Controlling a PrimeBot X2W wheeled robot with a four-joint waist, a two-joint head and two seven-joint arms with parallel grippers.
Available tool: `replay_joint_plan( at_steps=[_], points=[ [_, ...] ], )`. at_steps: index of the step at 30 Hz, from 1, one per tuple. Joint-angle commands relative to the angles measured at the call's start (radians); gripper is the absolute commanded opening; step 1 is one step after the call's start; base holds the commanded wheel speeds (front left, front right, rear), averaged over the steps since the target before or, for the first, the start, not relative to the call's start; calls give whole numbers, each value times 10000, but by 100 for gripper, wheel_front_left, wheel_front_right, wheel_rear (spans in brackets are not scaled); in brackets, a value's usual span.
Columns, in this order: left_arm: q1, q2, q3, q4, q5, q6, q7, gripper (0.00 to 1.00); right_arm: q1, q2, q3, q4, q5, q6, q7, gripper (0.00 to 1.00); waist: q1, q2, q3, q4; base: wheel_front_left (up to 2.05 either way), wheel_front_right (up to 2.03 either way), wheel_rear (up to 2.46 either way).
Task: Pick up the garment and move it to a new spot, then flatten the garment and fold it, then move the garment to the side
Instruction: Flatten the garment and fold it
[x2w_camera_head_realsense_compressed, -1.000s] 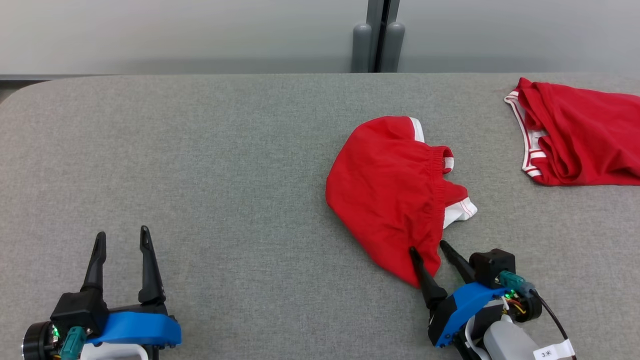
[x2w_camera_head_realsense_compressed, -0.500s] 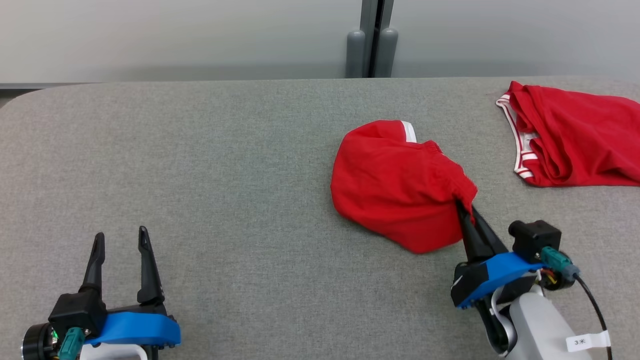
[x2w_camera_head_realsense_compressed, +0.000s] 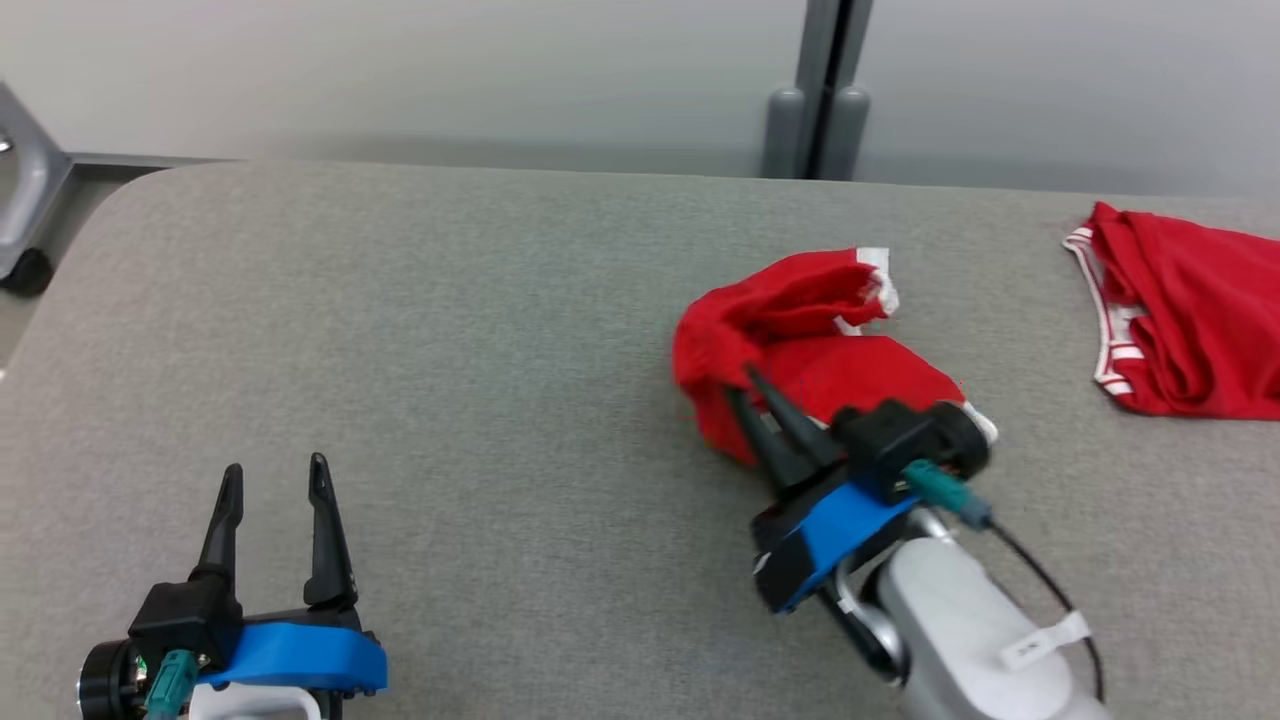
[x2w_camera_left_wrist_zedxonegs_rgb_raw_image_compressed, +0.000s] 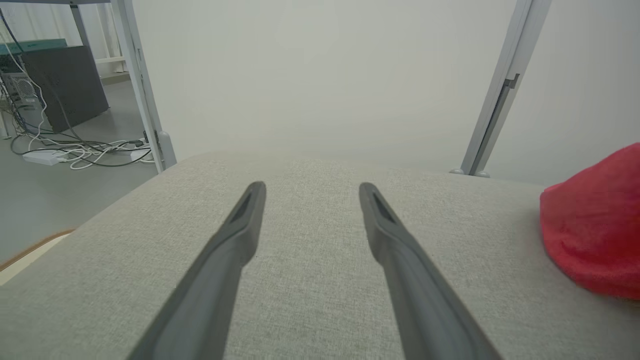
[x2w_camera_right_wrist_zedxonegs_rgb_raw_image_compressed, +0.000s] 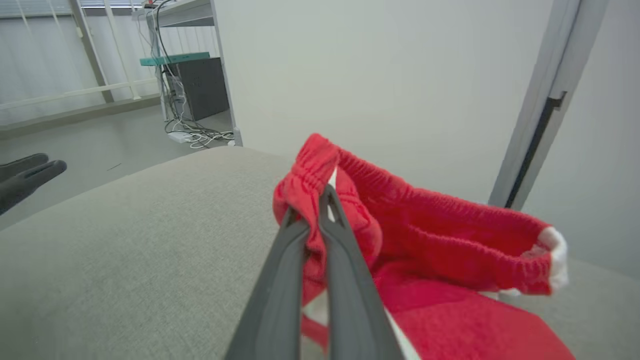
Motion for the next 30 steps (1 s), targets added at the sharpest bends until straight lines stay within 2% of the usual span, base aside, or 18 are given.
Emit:
replay_joint_plan(
  at_steps=[1,6,11,12,13,14,17,21,25,30],
  points=[
    [-238,-25,-6,64,-23,-78,-45,100,-285,-27,724,192,316,2,-8,0,1,1,90,268,0,0,0],
    [-374,-135,-50,265,0,-200,-45,100,-680,-37,3189,784,1169,2,66,0,1,1,153,814,0,0,0],
    [-408,-209,8,362,-15,-252,-45,100,-742,-36,5511,1306,1953,2,276,0,1,1,222,1072,0,0,0],
    [-410,-219,26,379,-5,-249,-45,100,-714,-35,5771,1387,2114,2,253,13,1,1,232,1086,0,0,0],
    [-414,-230,43,394,-3,-265,-45,100,-698,-39,6021,1495,2183,2,235,50,1,1,245,1089,0,0,0],
    [-418,-240,66,406,-1,-278,-45,100,-680,-39,6212,1600,2327,2,234,100,1,1,257,1080,0,0,0],
    [-403,-274,154,394,27,-239,-45,100,-826,-33,6286,1826,2611,2,118,100,1,1,286,917,0,0,0],
    [-397,-284,277,400,120,-315,-45,100,-909,-33,5858,2147,2511,2,-37,100,1,1,270,595,0,0,0],
    [-370,-267,441,304,171,-306,-45,100,-958,-40,4896,2225,2103,2,-97,100,1,1,271,212,0,0,0],
    [-260,-273,617,173,224,-283,-45,100,-610,-509,3547,1630,1492,2,-97,100,1,1,265,-107,0,0,0]
  ],
)
